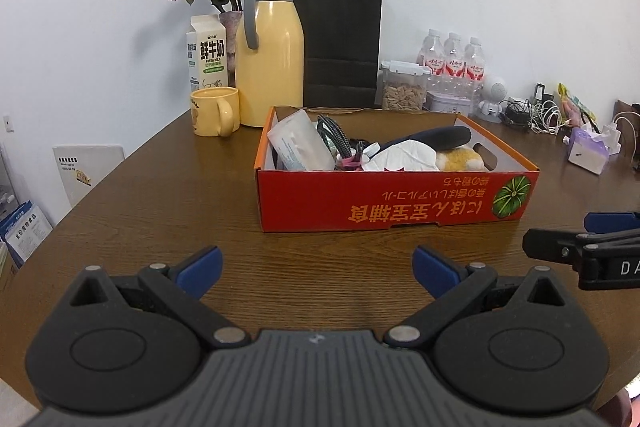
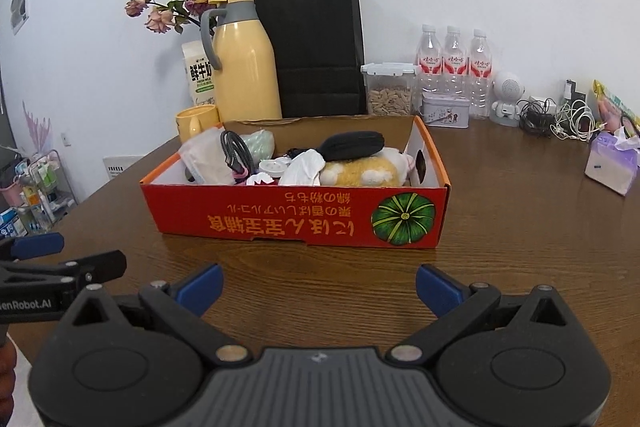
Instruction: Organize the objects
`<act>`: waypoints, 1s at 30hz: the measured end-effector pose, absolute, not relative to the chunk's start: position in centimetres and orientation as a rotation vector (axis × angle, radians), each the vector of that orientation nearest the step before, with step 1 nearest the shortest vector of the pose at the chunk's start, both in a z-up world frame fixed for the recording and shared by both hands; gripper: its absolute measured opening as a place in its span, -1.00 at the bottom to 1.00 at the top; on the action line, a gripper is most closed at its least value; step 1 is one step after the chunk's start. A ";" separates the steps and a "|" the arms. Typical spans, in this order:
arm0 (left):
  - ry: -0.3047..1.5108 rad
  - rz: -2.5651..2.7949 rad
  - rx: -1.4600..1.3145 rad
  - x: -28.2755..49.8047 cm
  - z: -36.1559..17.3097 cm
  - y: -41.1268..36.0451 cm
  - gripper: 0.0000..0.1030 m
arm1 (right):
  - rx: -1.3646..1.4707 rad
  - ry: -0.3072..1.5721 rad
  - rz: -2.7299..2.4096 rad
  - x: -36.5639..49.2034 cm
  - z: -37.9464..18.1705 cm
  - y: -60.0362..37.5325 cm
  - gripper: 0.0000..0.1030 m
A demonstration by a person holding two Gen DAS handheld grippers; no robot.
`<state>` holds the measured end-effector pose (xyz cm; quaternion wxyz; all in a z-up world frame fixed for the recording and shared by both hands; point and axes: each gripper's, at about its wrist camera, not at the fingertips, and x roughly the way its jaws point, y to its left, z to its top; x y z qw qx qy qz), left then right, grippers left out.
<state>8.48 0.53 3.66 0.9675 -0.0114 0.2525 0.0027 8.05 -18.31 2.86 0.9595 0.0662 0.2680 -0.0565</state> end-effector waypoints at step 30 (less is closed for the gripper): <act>0.501 0.003 -0.024 8.0 4.0 0.5 1.00 | 0.131 0.525 -0.111 7.6 3.5 -18.1 1.00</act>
